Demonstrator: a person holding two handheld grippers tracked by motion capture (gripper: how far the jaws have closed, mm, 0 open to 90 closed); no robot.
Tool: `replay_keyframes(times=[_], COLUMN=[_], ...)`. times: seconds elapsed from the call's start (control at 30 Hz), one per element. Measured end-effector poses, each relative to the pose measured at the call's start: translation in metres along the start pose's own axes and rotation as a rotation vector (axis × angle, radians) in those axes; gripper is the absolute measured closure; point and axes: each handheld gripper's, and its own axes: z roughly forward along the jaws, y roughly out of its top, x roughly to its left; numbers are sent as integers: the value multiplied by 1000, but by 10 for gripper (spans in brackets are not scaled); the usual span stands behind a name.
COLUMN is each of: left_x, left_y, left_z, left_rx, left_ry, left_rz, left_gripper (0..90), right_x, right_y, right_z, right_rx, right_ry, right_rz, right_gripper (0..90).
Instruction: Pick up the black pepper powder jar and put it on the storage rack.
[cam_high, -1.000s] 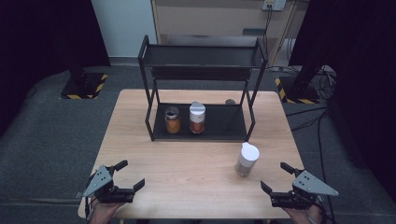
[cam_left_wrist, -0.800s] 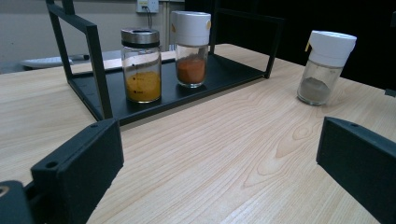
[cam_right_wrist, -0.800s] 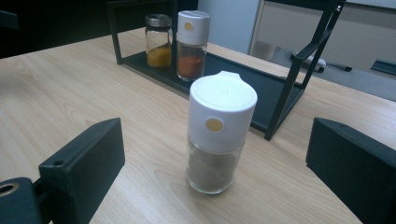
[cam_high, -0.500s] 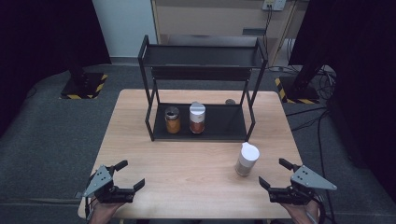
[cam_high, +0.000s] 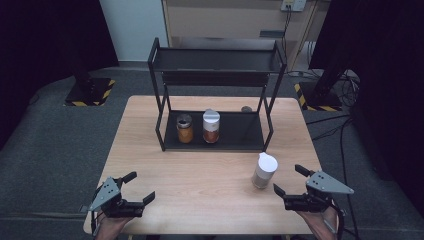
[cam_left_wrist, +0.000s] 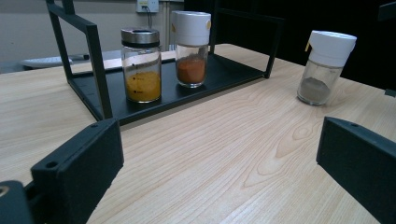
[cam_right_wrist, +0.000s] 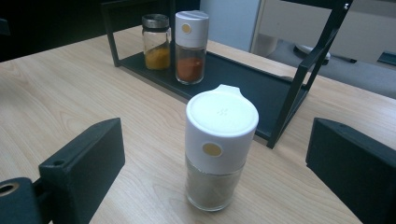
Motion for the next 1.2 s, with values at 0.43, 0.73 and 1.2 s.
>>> replay_keyframes(times=[0.43, 0.73, 1.2], left_x=[0, 0, 1], left_y=[0, 0, -1], left_z=[0, 0, 0], left_rx=[0, 0, -1], left_ry=[2, 2, 2], left_rz=[0, -3, -4], left_gripper=[0, 0, 0], right_x=[-9, -11, -15], right_y=[7, 12, 15], right_z=[20, 37, 62], right_rx=[29, 57, 100], right_ry=[22, 30, 39], right_rz=[30, 34, 57], right_gripper=[50, 56, 73])
